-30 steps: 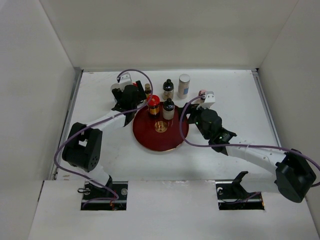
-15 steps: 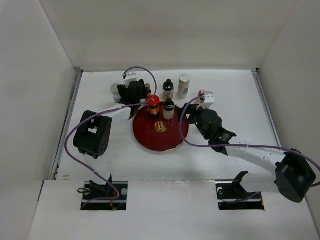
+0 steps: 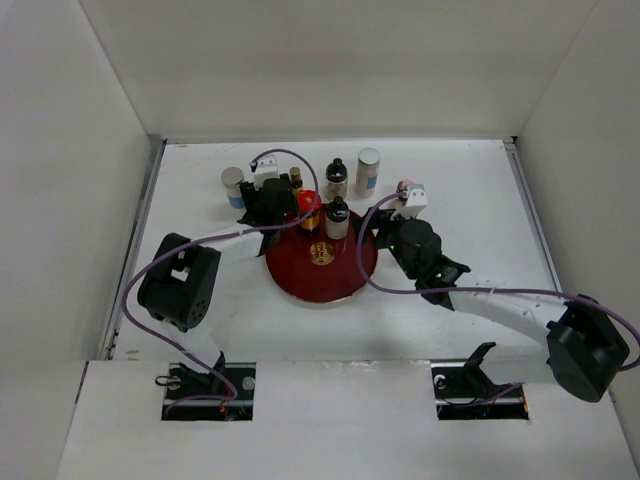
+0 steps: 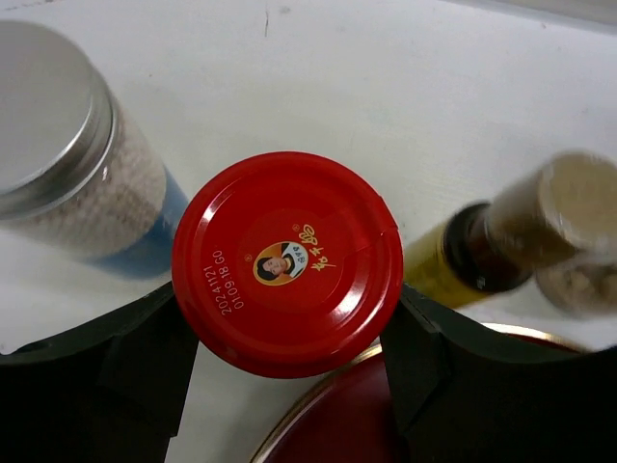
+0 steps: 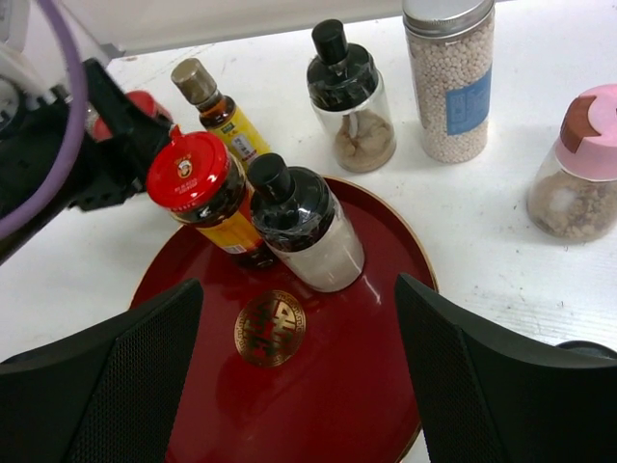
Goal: Organize the condiment bottles
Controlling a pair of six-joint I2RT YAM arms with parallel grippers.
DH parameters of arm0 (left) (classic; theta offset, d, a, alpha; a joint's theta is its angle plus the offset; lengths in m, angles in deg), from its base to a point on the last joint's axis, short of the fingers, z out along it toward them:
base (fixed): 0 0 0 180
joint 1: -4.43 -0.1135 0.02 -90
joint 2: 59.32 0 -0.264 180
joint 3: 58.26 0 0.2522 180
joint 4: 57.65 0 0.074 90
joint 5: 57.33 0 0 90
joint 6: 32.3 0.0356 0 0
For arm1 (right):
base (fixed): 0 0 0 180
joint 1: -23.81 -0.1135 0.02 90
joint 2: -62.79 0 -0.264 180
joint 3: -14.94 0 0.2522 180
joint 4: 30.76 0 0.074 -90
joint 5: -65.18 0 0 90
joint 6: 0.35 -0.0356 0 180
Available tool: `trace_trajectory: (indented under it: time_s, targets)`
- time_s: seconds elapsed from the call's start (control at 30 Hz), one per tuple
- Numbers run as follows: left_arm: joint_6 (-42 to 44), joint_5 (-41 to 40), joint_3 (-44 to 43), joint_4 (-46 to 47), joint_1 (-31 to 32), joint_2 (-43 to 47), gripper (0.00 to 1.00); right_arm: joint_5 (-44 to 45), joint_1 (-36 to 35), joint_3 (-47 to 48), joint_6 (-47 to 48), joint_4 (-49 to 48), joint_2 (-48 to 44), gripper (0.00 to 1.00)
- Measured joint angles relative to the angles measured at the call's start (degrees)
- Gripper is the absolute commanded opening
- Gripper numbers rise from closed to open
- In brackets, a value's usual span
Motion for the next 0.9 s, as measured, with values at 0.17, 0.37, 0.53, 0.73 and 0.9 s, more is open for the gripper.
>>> trace_trajectory:
  time_s: [0.17, 0.37, 0.53, 0.73, 0.9]
  targets:
    - [2.12, -2.45, 5.86, -0.79, 2.89, 7.08, 0.41, -0.02, 0.00, 0.00, 0.00, 0.00, 0.15, 0.85]
    - [5.14, -5.40, 8.52, 0.55, 4.72, 15.13, 0.41, -0.02, 0.00, 0.00, 0.00, 0.00, 0.61, 0.85]
    - [6.25, -6.62, 10.01, 1.62, 6.10, 20.37, 0.41, -0.13, 0.00, 0.00, -0.02, -0.13, 0.79, 0.85]
    - [5.57, -7.82, 13.99, 0.04, 10.60, 26.08, 0.41, -0.28, 0.00, -0.02, -0.02, -0.39, 0.79, 0.85]
    - [2.23, -5.75, 15.98, -1.70, 15.91, 26.32, 0.41, -0.35, 0.00, -0.02, -0.17, -0.39, 0.79, 0.85]
